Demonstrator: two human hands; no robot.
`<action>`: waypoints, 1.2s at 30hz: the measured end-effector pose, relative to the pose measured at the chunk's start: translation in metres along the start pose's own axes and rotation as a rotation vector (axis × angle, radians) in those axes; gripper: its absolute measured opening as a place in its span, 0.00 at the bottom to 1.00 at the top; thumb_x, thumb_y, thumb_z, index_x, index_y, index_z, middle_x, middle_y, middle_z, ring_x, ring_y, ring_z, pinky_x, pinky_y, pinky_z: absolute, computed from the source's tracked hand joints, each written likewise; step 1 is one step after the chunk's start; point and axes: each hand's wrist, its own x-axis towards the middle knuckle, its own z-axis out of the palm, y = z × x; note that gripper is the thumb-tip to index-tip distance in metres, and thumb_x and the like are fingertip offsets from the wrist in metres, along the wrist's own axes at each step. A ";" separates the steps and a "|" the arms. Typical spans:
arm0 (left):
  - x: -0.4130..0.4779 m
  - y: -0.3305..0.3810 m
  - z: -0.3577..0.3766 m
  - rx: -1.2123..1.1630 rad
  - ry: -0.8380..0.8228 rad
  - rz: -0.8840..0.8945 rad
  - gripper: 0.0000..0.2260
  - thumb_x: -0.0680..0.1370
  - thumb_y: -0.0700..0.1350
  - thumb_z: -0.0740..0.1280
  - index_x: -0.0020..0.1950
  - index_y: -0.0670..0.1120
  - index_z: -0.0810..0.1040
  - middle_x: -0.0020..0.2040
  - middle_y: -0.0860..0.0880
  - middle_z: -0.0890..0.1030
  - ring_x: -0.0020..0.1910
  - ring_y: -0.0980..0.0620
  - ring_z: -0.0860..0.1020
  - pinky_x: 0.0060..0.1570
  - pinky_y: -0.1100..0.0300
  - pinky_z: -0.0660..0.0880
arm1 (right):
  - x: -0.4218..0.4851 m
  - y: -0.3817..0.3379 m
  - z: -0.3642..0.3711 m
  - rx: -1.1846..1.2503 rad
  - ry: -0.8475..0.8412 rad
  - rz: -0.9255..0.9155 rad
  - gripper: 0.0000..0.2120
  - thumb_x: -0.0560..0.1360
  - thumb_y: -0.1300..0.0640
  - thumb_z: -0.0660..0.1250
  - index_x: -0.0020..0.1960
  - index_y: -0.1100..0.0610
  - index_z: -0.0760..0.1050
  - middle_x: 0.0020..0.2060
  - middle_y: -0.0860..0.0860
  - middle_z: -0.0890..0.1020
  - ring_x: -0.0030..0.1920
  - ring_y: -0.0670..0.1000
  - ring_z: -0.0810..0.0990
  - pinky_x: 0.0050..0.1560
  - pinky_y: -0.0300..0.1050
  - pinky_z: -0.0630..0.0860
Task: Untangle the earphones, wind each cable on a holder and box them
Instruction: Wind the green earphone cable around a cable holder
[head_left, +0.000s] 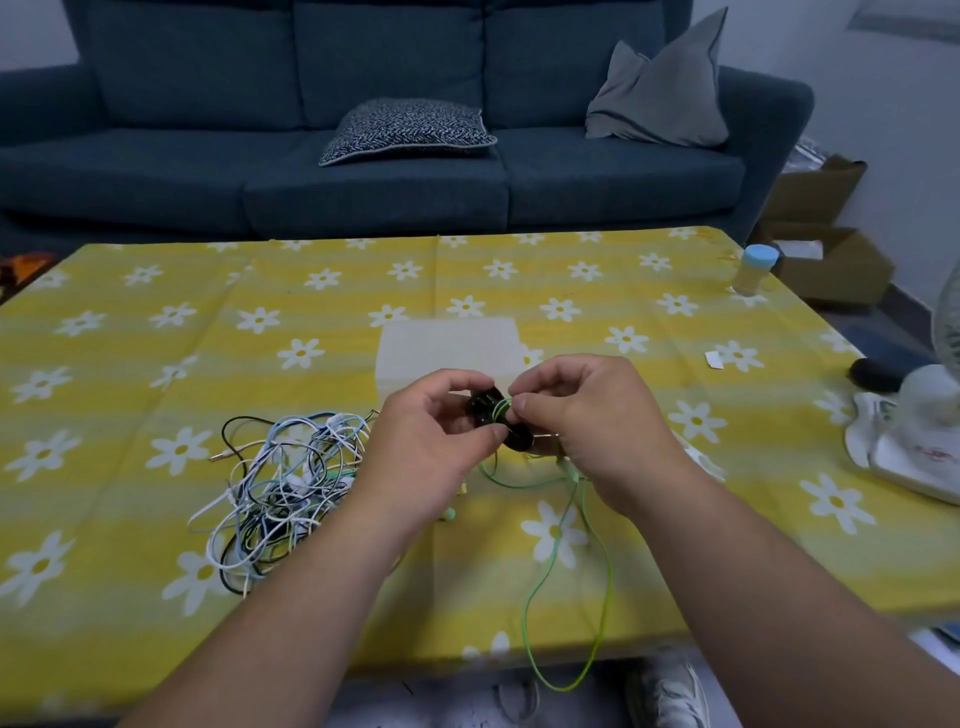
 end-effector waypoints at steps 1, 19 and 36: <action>0.000 0.000 0.000 0.019 -0.003 0.016 0.14 0.71 0.30 0.74 0.52 0.46 0.83 0.45 0.46 0.85 0.44 0.49 0.84 0.52 0.55 0.80 | 0.000 0.000 -0.001 -0.005 -0.016 -0.002 0.08 0.72 0.71 0.70 0.40 0.60 0.81 0.39 0.66 0.83 0.34 0.54 0.82 0.32 0.43 0.78; -0.004 0.017 -0.024 -0.012 -0.215 0.047 0.11 0.76 0.32 0.68 0.47 0.47 0.85 0.45 0.42 0.86 0.45 0.53 0.80 0.47 0.65 0.74 | 0.006 -0.013 -0.031 0.184 -0.238 -0.007 0.06 0.73 0.66 0.68 0.48 0.62 0.81 0.25 0.49 0.72 0.28 0.49 0.68 0.32 0.40 0.65; -0.007 0.016 -0.046 -0.045 -0.326 -0.088 0.11 0.69 0.42 0.70 0.47 0.51 0.87 0.42 0.49 0.85 0.44 0.52 0.80 0.51 0.55 0.70 | 0.031 0.000 -0.097 0.600 0.603 0.023 0.10 0.77 0.66 0.63 0.45 0.56 0.80 0.32 0.49 0.73 0.26 0.44 0.69 0.33 0.36 0.69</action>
